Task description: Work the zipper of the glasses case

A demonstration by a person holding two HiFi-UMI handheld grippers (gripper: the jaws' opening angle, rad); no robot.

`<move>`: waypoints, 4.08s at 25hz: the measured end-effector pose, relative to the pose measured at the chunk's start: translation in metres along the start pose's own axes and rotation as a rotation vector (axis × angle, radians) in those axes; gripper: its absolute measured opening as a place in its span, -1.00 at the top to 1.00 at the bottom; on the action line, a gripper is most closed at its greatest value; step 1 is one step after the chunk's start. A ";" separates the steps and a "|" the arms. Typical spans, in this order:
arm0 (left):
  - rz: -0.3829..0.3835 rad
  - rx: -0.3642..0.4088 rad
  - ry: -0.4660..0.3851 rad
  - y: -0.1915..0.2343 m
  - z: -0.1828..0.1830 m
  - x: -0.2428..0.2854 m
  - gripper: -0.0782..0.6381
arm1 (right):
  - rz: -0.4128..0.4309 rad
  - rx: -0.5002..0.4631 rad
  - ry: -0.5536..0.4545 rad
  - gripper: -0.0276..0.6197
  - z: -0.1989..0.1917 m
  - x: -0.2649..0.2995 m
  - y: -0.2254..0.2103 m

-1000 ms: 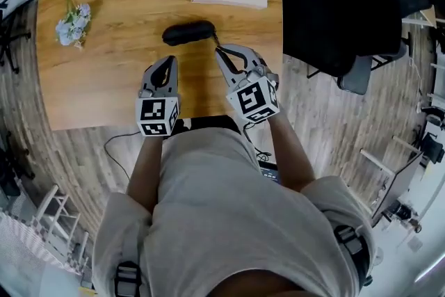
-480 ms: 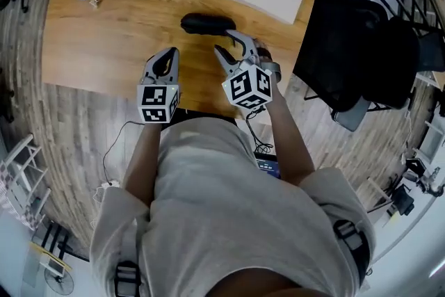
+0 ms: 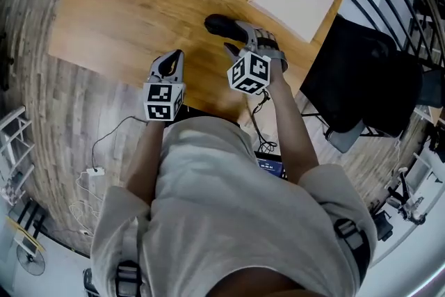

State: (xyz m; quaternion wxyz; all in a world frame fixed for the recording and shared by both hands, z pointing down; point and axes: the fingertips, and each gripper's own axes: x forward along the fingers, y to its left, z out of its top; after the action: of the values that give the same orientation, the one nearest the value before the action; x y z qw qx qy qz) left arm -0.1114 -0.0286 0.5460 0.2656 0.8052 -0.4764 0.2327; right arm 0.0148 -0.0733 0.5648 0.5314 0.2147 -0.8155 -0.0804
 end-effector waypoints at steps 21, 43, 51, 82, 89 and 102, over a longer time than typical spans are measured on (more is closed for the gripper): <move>-0.095 0.179 -0.024 0.004 0.021 -0.005 0.72 | -0.053 -0.113 0.127 0.09 -0.011 0.023 -0.004; -0.462 1.305 0.217 -0.119 0.056 0.024 -0.19 | -0.045 -0.118 -0.085 0.09 0.042 -0.054 0.005; -0.490 1.409 0.315 -0.122 0.033 0.040 -0.19 | 0.022 -0.143 -0.080 0.09 0.037 -0.059 0.026; -0.447 1.190 0.119 -0.091 0.048 0.035 -0.02 | 0.013 0.915 -0.721 0.81 -0.014 -0.124 -0.011; -0.499 1.199 0.054 -0.096 0.054 0.020 -0.02 | 0.251 1.030 -0.843 0.39 -0.008 -0.122 0.002; -0.516 1.212 0.074 -0.096 0.047 0.020 -0.02 | 0.122 0.868 -0.797 0.76 -0.006 -0.122 0.003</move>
State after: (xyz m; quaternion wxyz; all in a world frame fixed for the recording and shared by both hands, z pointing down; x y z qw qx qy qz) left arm -0.0115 -0.0334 0.5035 -0.1715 0.8920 -0.0431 0.4160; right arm 0.0613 -0.0162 0.4668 0.0515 0.3183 -0.9214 0.2168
